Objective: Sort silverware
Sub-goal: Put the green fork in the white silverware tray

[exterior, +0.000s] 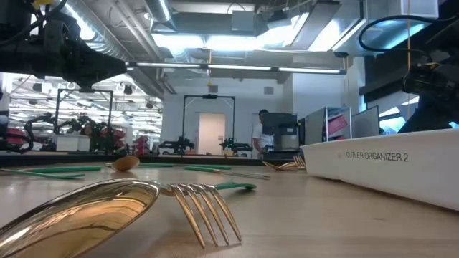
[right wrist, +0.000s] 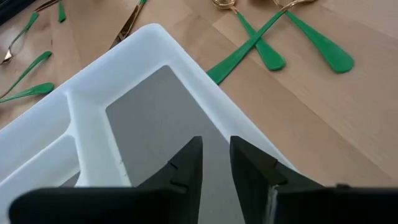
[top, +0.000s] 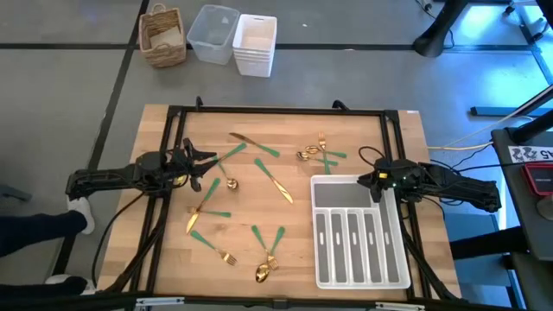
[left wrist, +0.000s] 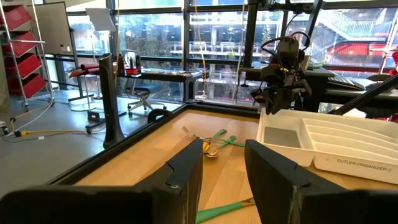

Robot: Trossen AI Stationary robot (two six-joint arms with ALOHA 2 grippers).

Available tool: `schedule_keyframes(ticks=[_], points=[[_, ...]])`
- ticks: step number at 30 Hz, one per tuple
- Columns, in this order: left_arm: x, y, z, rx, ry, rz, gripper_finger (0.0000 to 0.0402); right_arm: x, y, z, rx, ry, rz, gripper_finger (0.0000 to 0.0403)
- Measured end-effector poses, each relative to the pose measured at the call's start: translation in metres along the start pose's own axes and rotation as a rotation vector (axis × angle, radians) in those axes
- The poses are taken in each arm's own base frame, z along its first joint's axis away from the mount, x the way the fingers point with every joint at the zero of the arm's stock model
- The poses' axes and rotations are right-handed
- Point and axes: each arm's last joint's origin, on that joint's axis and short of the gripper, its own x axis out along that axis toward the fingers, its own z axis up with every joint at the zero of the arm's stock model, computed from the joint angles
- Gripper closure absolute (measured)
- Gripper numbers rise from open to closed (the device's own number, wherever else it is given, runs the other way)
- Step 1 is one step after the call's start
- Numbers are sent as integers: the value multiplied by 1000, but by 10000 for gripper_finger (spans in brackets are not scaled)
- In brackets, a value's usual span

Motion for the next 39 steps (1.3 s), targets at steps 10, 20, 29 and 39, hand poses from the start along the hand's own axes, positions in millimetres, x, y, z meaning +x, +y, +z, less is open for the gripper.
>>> schedule_keyframes(ticks=[10, 20, 29, 39], points=[[0, 0, 2, -42, -21, 0, 288, 0, -1, 2, 0, -37, -59, 320], [-3, 1, 24, -311, -248, -26, 288, 0, -1, 1, 0, -33, -51, 320], [-7, 2, 37, -344, -380, -40, 288, 0, -1, 2, 12, -40, -57, 320], [-7, 1, 37, -353, -376, -78, 288, -7, 14, 37, 221, -455, 76, 320]])
